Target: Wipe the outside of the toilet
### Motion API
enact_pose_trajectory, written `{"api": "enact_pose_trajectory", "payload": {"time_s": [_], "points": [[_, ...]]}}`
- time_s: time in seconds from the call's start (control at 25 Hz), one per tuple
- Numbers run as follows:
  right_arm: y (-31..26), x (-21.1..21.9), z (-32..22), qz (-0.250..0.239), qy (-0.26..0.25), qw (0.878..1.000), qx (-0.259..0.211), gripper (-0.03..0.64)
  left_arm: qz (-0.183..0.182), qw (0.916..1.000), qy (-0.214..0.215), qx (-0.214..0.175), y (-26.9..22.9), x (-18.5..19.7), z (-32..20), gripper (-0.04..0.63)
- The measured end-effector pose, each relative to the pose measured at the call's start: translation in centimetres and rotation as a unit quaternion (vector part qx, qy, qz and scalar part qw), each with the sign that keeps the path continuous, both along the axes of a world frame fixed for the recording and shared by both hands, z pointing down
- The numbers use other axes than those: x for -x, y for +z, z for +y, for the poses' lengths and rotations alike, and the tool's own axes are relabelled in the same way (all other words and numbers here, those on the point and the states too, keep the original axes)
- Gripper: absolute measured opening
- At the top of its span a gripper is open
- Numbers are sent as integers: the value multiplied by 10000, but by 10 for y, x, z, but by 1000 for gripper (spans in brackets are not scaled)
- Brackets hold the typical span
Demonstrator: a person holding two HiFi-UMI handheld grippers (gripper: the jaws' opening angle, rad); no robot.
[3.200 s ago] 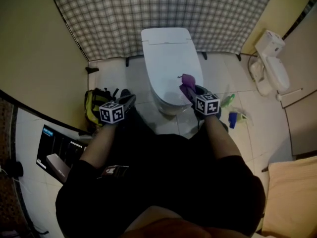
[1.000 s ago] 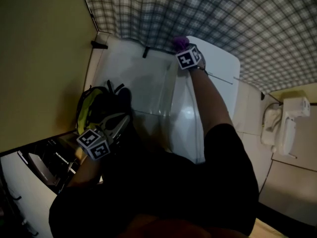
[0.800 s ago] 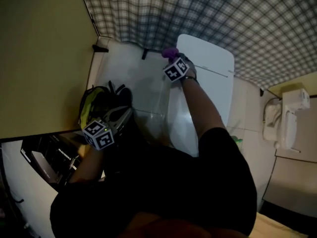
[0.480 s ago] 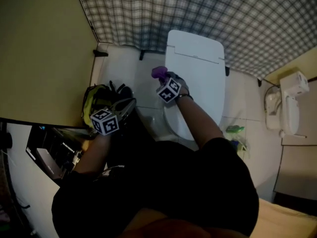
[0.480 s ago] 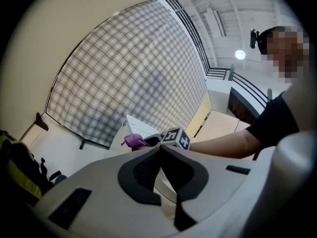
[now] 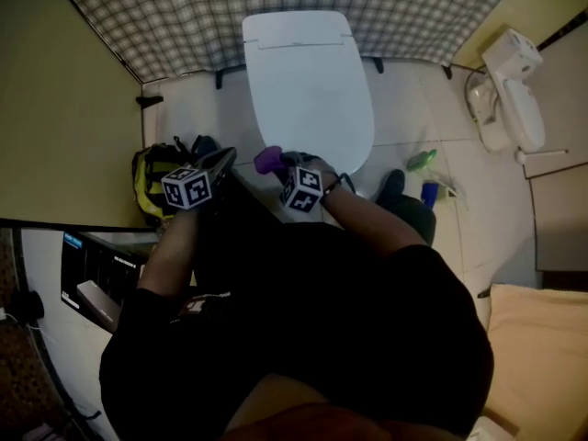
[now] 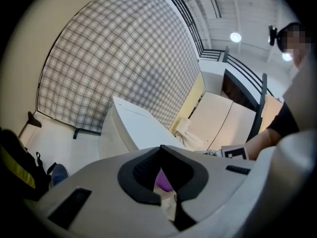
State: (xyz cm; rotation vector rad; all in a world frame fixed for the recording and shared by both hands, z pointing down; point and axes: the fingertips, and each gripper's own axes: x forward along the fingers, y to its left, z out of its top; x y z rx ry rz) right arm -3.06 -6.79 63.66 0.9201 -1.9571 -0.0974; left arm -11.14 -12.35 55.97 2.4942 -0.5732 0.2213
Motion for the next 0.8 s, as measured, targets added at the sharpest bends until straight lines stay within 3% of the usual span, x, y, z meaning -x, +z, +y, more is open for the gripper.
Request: {"api": "enact_pose_trajectory", "payload": {"time_s": [0.32, 0.52, 0.64, 0.8], "points": [[6, -82, 88, 82, 343, 9992, -164, 98, -373, 9985, 365, -163, 6, -30, 26, 3], [2, -140, 99, -583, 1227, 9906, -132, 103, -470, 9978, 451, -151, 11, -52, 26, 3], [9, -181, 102, -1410, 2209, 9650, -67, 103, -527, 9972, 507, -136, 14, -57, 26, 3], [16, -232, 96, -2926, 3346, 8956, 172, 104, -542, 9969, 555, -105, 16, -60, 29, 3]]}}
